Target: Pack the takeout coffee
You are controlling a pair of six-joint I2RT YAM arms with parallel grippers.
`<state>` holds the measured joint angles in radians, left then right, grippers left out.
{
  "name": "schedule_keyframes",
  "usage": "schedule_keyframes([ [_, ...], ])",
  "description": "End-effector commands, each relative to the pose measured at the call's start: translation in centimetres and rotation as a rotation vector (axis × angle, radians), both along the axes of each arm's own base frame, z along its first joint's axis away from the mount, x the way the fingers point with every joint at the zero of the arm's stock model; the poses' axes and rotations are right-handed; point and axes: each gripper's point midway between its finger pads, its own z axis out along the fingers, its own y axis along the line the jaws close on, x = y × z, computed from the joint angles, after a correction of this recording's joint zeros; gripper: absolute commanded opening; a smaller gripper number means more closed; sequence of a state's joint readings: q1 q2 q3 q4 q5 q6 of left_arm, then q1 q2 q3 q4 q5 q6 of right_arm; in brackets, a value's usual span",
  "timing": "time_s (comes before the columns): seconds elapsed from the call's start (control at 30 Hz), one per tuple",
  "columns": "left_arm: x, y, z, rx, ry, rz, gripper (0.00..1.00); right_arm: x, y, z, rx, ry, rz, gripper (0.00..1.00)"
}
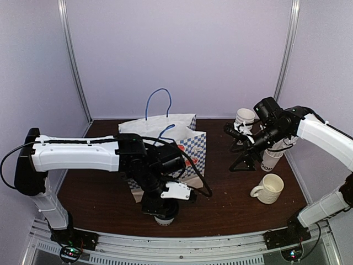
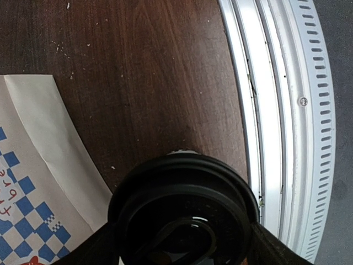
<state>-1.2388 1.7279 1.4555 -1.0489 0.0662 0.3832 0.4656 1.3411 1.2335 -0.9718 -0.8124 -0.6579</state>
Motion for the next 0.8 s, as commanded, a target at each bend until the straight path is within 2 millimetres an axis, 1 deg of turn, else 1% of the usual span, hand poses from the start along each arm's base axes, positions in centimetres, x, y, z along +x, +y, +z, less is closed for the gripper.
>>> schedule_keyframes([
  [0.0,0.6,0.7,-1.9,0.058,-0.016,0.020,0.80,0.0,0.3,0.8,0.019,0.000,0.009,0.99],
  [0.1,0.8,0.5,-1.5,0.047,-0.027,0.025,0.77,0.0,0.3,1.0,0.021,0.000,0.005,1.00],
  [0.13,0.7,0.4,-1.1,0.042,-0.024,0.026,0.75,0.1,0.4,1.4,0.025,-0.004,0.002,0.99],
  [0.2,0.2,0.1,0.4,0.029,0.006,0.028,0.70,0.4,0.3,2.4,0.023,-0.017,-0.012,0.99],
  [0.3,-0.9,-0.5,3.4,-0.024,0.037,0.026,0.67,1.5,0.3,5.3,0.022,-0.064,-0.056,0.99],
  [0.33,-1.3,-0.7,4.4,-0.045,0.044,0.021,0.67,2.0,0.5,7.1,0.038,-0.091,-0.067,0.99],
  [0.43,-2.2,-0.6,6.5,-0.083,0.055,0.020,0.66,3.1,1.2,10.4,0.073,-0.110,-0.090,0.99],
  [0.5,-2.7,-0.2,7.5,-0.092,0.056,0.026,0.65,4.2,2.1,12.6,0.108,-0.128,-0.110,0.99],
  [0.57,-3.4,0.2,8.6,-0.106,0.061,0.032,0.65,5.8,3.2,14.0,0.131,-0.141,-0.142,0.98],
  [0.67,-4.8,0.8,10.8,-0.138,0.077,0.045,0.65,7.8,5.6,14.5,0.121,-0.137,-0.152,0.95],
  [0.77,-5.9,1.5,13.7,-0.185,0.078,0.059,0.65,9.0,8.5,13.8,0.103,-0.100,-0.119,0.93],
])
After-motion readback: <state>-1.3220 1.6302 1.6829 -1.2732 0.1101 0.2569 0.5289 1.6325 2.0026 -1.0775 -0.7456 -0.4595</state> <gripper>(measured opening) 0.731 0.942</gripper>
